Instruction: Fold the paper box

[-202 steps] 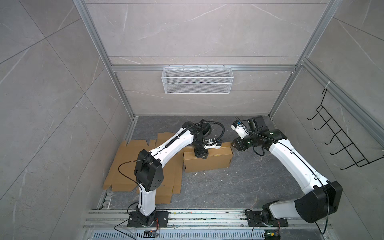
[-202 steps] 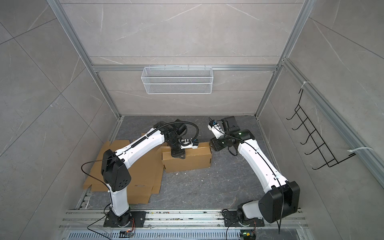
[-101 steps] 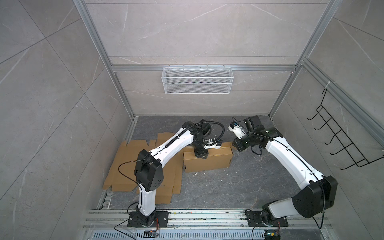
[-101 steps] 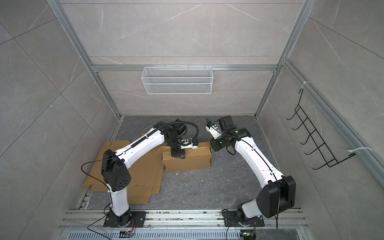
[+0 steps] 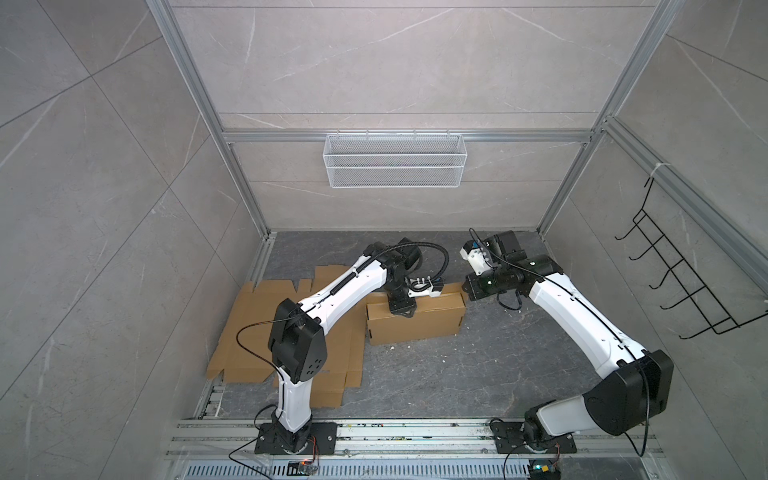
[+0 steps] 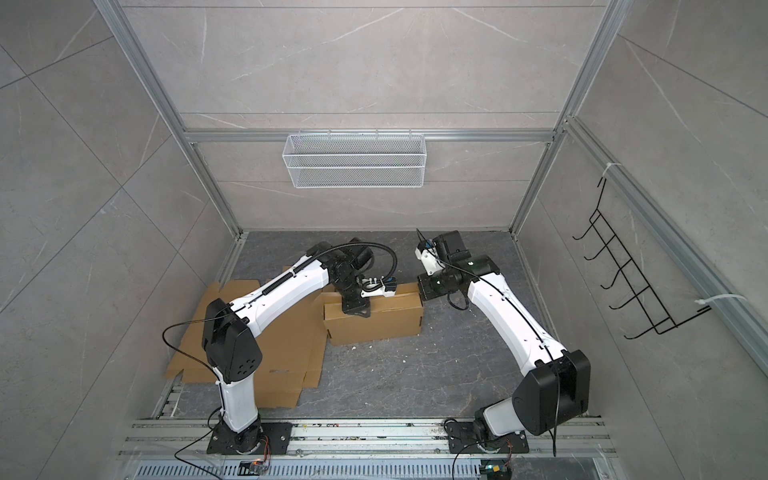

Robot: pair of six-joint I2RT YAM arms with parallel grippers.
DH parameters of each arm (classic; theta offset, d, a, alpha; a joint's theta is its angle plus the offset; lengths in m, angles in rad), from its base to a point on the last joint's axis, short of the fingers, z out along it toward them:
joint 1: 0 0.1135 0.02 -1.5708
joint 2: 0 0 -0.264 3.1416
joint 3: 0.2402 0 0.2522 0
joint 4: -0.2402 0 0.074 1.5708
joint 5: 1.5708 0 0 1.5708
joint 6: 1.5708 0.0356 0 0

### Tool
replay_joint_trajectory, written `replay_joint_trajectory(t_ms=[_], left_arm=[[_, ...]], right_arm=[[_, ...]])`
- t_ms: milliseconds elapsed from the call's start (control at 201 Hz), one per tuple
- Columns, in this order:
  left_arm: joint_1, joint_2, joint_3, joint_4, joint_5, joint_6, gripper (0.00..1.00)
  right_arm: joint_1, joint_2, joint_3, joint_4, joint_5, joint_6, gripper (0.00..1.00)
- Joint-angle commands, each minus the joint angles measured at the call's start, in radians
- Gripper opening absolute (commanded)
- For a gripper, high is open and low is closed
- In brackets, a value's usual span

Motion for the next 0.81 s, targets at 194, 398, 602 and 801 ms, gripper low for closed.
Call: replay_joint_trajectory(t_ms=[194, 398, 602, 801], left_arm=[[0.006, 0.08, -0.045, 0.067, 0.034, 0.019, 0.41], [0.006, 0.076, -0.042, 0.069, 0.02, 0.012, 0.43], [0.014, 0.064, -0.028, 0.07, -0.048, -0.008, 0.52], [0.033, 0.031, 0.019, 0.051, -0.049, -0.028, 0.59]], right_arm=[[0.033, -0.044, -0.127, 0.106, 0.002, 0.098, 0.0], [0.034, -0.091, -0.223, 0.18, 0.011, 0.097, 0.0], [0.033, -0.088, -0.235, 0.178, 0.017, 0.1, 0.0], [0.033, -0.086, -0.231, 0.178, 0.027, 0.091, 0.0]])
